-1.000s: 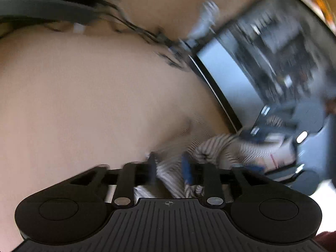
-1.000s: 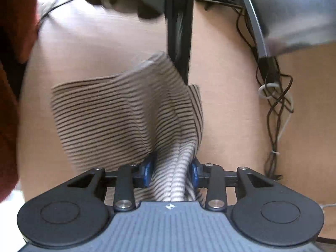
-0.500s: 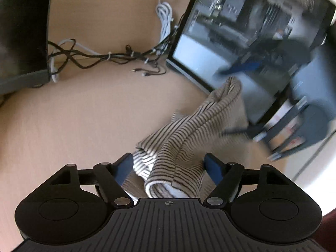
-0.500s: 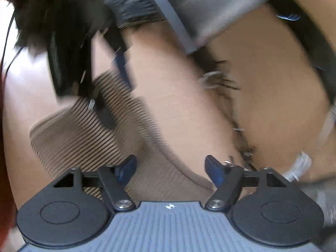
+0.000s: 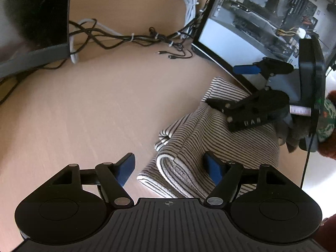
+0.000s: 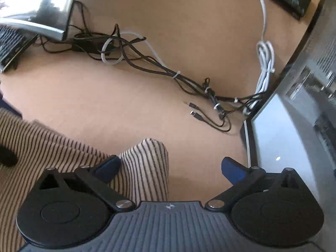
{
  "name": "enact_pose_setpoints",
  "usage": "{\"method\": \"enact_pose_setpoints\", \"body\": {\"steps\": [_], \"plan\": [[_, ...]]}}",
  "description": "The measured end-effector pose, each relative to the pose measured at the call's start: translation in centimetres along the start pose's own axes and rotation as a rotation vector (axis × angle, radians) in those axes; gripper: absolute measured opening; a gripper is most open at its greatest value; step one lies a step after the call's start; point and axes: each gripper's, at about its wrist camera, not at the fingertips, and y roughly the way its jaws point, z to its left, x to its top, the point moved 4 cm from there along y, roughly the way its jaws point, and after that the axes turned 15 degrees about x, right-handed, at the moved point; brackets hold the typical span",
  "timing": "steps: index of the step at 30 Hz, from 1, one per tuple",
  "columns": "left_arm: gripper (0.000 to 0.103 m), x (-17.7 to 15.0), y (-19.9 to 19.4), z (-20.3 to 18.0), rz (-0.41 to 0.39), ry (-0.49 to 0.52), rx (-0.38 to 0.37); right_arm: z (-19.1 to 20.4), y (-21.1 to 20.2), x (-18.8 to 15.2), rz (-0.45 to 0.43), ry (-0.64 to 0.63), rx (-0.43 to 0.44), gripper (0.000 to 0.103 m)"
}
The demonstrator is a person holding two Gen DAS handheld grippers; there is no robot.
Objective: Fold clothes
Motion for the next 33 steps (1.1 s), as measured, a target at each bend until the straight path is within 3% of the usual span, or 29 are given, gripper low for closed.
{"method": "enact_pose_setpoints", "body": {"steps": [5, 10, 11, 12, 14, 17, 19, 22, 25, 31, 32, 33], "plan": [[0.078, 0.1, -0.7, -0.1, 0.003, -0.003, -0.003, -0.8, -2.4, 0.3, -0.031, 0.153, 0.064, 0.103], [0.075, 1.8, -3.5, -0.7, -0.103, -0.017, -0.046, -0.9, -7.2, 0.8, -0.189, 0.282, 0.177, 0.102], [0.075, 2.3, -3.8, -0.9, -0.127, -0.024, -0.066, -1.0, -8.2, 0.9, -0.234, 0.313, 0.202, 0.093], [0.075, 2.6, -3.8, -1.2, -0.144, -0.027, -0.09, -1.1, -8.9, 1.1, -0.26, 0.342, 0.231, 0.076], [0.075, 3.0, -2.9, -1.9, -0.146, -0.005, -0.104, -1.3, -9.1, 1.4, -0.269, 0.394, 0.288, 0.053], [0.074, 3.0, -0.2, -2.3, -0.096, 0.016, -0.075, -2.3, -7.6, 1.4, -0.24, 0.485, 0.327, 0.043], [0.066, 2.6, 0.8, -2.0, -0.064, 0.014, -0.066, -2.9, -5.8, 0.7, -0.208, 0.553, 0.339, 0.041], [0.065, 1.7, 1.2, -1.6, -0.027, 0.001, -0.06, -3.9, -1.3, -1.0, -0.108, 0.661, 0.304, 0.025], [0.065, 1.2, 1.0, -1.1, -0.01, -0.009, -0.062, -4.5, 0.6, -1.9, -0.104, 0.714, 0.286, 0.025], [0.072, 1.0, 1.0, -1.1, -0.004, 0.007, -0.058, -3.0, -2.2, -0.9, -0.098, 0.588, 0.23, 0.03], [0.073, 1.2, 1.0, -1.1, -0.006, 0.01, -0.057, -2.7, -3.5, -1.0, -0.103, 0.578, 0.233, 0.043], [0.074, 1.3, 0.9, -1.1, -0.011, 0.011, -0.061, -2.3, -4.9, -1.3, -0.111, 0.568, 0.24, 0.063]]}}
